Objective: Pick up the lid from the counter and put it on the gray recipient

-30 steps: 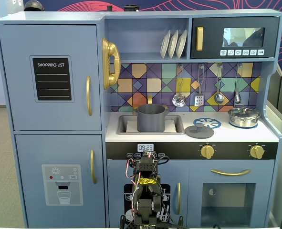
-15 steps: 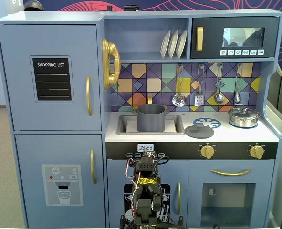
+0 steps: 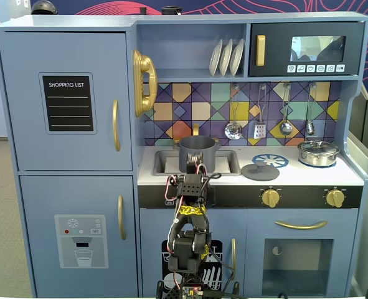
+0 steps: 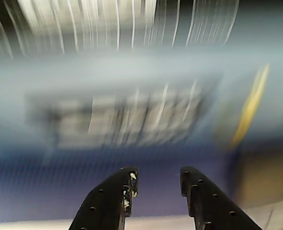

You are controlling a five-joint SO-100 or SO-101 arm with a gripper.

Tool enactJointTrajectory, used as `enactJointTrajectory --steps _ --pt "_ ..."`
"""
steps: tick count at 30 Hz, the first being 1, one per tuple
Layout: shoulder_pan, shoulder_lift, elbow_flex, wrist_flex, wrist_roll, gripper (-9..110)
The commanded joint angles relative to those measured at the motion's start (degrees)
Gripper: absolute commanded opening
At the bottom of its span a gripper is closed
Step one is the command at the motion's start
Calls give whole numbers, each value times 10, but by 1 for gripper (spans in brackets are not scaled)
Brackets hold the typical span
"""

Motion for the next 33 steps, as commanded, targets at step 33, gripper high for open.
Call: enactJointTrajectory --steps 33 --pt "275 -247 57 -796 107 25"
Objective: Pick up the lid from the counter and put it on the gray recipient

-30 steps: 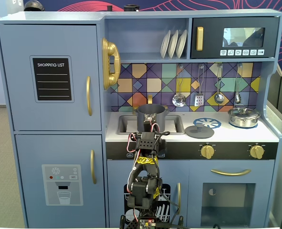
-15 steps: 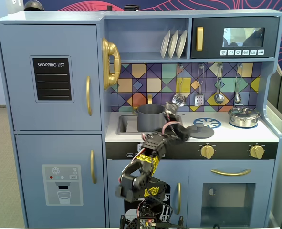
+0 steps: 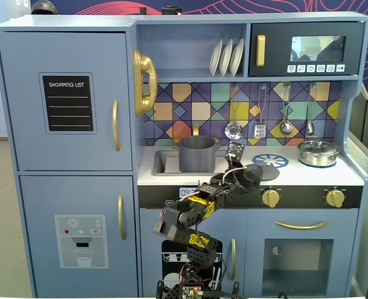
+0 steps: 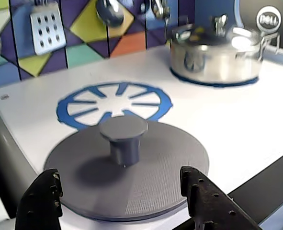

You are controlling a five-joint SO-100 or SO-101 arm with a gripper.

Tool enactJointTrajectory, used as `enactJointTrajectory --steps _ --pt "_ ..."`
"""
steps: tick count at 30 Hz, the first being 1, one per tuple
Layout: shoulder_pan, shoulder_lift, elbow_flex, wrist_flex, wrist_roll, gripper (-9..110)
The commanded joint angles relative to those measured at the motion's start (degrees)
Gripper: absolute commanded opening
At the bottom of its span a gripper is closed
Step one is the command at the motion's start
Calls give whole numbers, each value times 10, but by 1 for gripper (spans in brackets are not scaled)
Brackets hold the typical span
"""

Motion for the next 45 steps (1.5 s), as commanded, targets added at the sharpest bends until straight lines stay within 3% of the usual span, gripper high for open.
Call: enactJointTrajectory --steps 1,31,41,45 --pt "0 -58 -61 -47 9 26" --pt "-18 -323 -238 -129 0 22" --pt "-29 -339 -233 -130 -18 0" --pt "-37 -334 -229 -140 -8 0"
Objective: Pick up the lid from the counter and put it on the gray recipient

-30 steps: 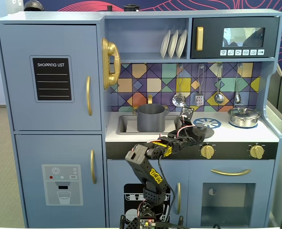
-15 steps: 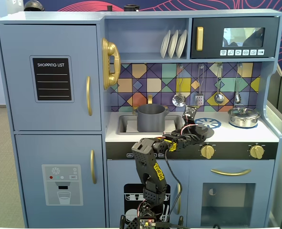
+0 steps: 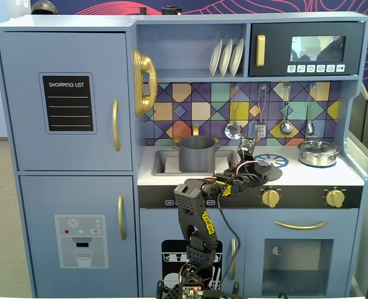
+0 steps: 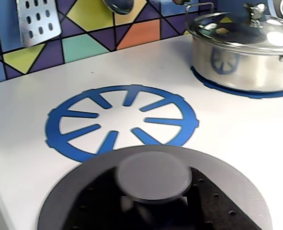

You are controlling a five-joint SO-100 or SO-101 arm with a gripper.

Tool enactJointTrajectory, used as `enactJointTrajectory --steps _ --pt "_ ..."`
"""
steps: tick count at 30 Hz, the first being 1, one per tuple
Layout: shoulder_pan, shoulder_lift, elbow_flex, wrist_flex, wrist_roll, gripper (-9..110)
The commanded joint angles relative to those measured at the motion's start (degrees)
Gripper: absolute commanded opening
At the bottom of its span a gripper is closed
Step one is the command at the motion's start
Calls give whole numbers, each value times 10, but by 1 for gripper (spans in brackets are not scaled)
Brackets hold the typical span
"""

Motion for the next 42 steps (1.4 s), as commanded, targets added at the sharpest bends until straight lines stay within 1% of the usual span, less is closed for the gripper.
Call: enactJointTrajectory --steps 1,8,15,24,29,36,42 --pt "-15 11 -25 -23 1 0" --pt "-29 49 -72 -13 -5 0" --pt "-53 107 -142 54 -14 0" --pt "-146 171 -207 167 -21 0" --pt "-210 186 -212 206 -18 0" --pt "-285 185 -186 197 -23 0" --pt "-313 182 -149 170 -29 0"
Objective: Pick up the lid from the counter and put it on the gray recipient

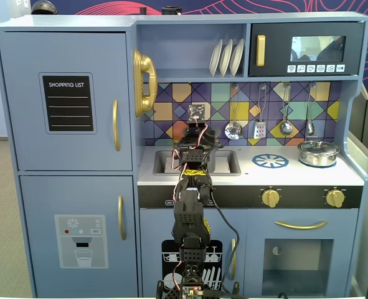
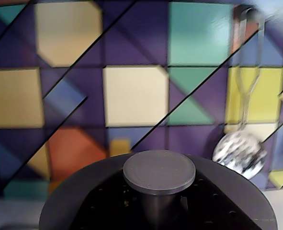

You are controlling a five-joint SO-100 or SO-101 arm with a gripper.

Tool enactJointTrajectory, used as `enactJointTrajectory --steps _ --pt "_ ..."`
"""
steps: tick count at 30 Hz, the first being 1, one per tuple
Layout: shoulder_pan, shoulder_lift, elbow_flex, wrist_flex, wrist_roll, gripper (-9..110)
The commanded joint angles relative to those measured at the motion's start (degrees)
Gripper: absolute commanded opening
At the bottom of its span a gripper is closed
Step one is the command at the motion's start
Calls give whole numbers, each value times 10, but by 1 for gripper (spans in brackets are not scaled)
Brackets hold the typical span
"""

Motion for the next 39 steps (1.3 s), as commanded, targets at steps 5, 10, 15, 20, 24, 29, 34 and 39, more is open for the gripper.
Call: enactJointTrajectory --steps 5,10,15,20,24,29,34,39 --pt "-21 33 25 -40 -8 0" --pt "-19 38 54 -62 -5 0" --pt "-18 32 66 -75 -3 0" --pt "-21 14 63 -87 -1 0" --pt "-24 2 58 -94 -2 0" --pt "-25 -5 58 -96 -2 0" --pt "-21 -17 54 -103 -2 0" --pt "-15 -26 52 -105 1 0"
